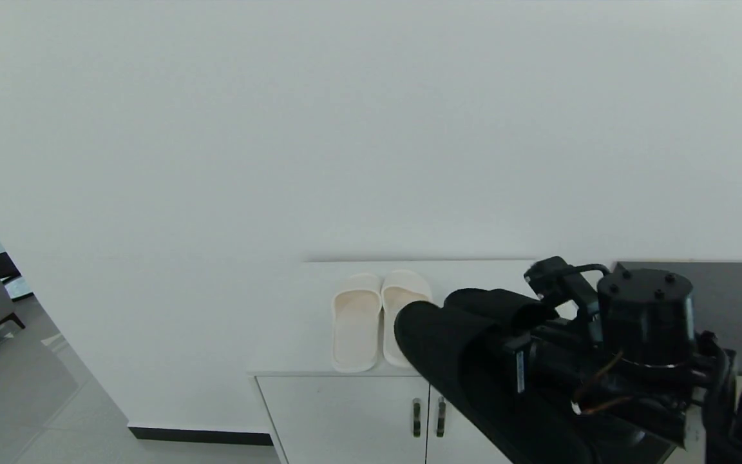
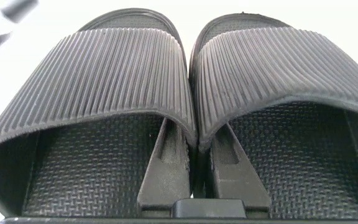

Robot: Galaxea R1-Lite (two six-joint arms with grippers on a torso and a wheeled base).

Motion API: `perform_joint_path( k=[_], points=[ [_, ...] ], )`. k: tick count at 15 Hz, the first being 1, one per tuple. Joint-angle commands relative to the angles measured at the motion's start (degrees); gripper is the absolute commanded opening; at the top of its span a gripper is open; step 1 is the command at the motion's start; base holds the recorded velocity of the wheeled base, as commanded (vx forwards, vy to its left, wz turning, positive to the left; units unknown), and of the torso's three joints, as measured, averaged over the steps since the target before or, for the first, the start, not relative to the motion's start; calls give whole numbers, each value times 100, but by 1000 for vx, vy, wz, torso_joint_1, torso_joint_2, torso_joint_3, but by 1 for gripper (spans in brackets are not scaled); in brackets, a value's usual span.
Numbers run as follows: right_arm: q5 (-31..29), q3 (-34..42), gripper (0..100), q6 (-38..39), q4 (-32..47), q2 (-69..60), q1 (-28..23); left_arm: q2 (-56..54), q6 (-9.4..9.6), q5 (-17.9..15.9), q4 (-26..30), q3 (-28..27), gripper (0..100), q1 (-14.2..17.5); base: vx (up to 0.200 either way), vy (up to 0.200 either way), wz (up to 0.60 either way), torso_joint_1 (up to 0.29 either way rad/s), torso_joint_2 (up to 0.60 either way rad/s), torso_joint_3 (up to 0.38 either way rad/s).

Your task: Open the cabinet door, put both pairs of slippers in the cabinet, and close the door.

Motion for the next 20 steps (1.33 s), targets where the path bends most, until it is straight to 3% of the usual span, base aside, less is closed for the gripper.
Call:
perform_joint_path(
  k=[1,3,15,17,20],
  points=[
    [354,429,0,35,-5,-822,290,7,-2,3,-1,0,0,0,0,0,0,0,0,0],
    [433,473,0,35,-5,-831,308,7,-2,3,-1,0,0,0,0,0,0,0,0,0],
    [513,658,0,35,-31,-831,317,7,-2,-5,-1,0,0,0,-200,0,0,3,2,3],
    [636,737,0,35,-40,-831,317,7,7,-5,-1,0,0,0,0,0,0,0,0,0],
    [715,1000,0,35,-682,-690,290,7,7,-5,-1,0,0,0,0,0,0,0,0,0]
  ],
)
